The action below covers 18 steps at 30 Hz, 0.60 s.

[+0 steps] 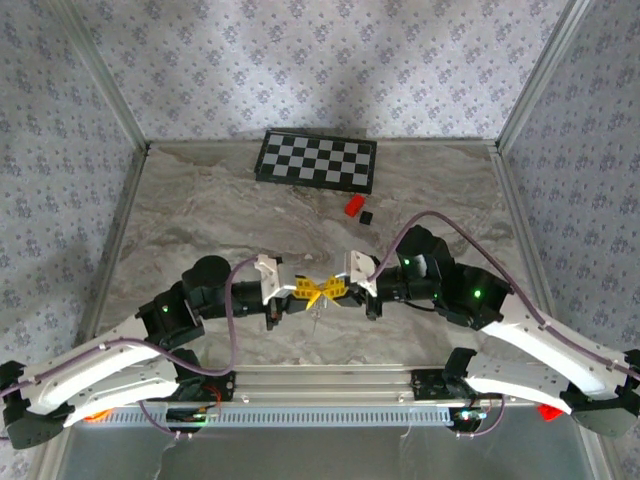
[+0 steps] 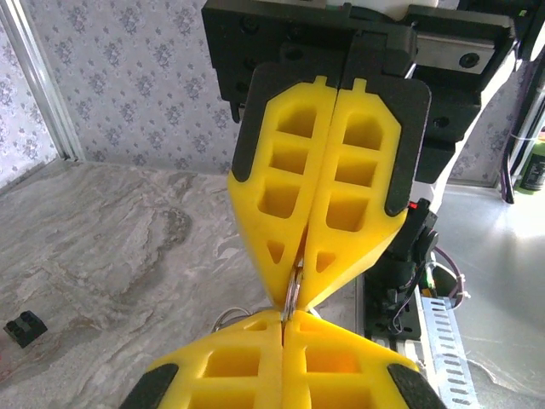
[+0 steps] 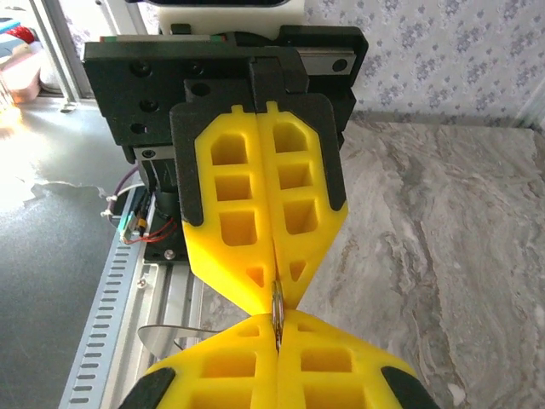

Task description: Put the keys on the keyring

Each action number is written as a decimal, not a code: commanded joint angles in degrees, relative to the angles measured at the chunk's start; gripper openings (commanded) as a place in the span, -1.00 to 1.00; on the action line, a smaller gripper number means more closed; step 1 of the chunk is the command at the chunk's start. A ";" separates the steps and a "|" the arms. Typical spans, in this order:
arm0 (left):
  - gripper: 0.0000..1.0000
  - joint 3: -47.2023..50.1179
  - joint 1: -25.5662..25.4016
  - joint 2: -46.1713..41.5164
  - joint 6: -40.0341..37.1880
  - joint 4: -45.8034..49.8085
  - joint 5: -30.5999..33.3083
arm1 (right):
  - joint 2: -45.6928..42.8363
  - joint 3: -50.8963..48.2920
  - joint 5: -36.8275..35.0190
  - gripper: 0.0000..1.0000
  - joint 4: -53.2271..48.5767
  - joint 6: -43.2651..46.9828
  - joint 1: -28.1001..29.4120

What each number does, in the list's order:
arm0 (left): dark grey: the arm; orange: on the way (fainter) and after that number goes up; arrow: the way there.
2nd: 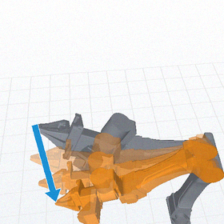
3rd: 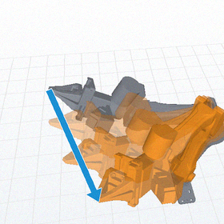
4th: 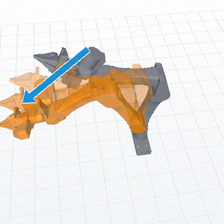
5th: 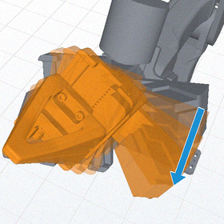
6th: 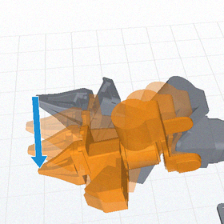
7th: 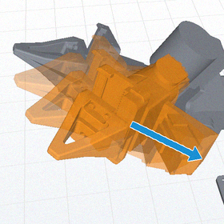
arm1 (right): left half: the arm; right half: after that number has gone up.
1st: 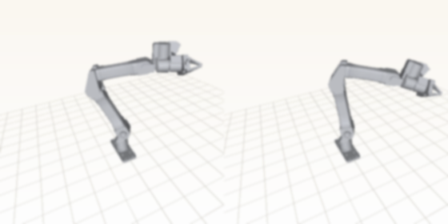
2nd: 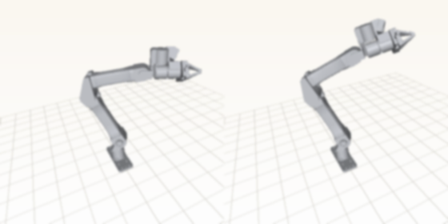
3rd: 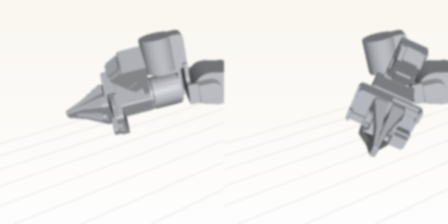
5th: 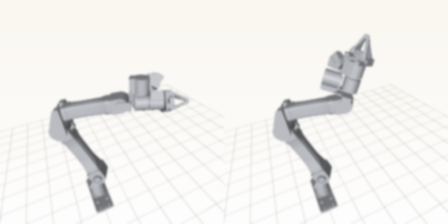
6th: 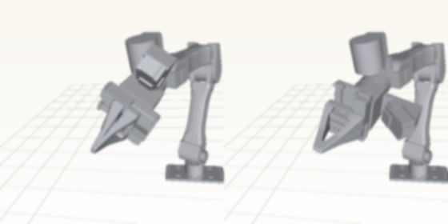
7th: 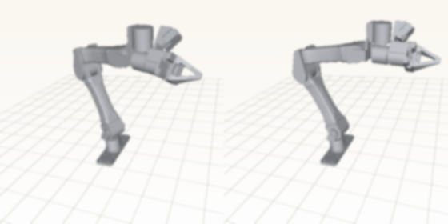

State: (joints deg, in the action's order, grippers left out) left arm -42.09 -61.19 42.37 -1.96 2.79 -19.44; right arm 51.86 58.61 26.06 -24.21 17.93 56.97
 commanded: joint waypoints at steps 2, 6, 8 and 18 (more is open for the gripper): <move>-1.00 0.70 -0.33 -3.29 -0.07 -3.01 0.93 | -1.38 -2.15 2.71 -1.00 3.83 -1.79 -0.10; -1.00 1.07 -0.33 -4.34 -0.89 -2.66 0.46 | -2.90 -3.65 2.72 -0.59 5.80 -2.82 -0.10; -1.00 1.50 -0.33 -4.66 -0.70 -3.47 0.81 | -3.12 -4.27 2.17 -0.47 7.55 -4.04 -0.36; -1.00 1.40 -0.33 -4.66 1.26 -4.79 -1.81 | -5.20 -7.72 5.29 -0.35 14.24 -7.91 -0.73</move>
State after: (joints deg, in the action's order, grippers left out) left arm -40.34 -61.25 38.30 -1.63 1.21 -19.88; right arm 47.88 51.27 28.60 -13.52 12.05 56.31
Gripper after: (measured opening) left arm 0.047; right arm 0.311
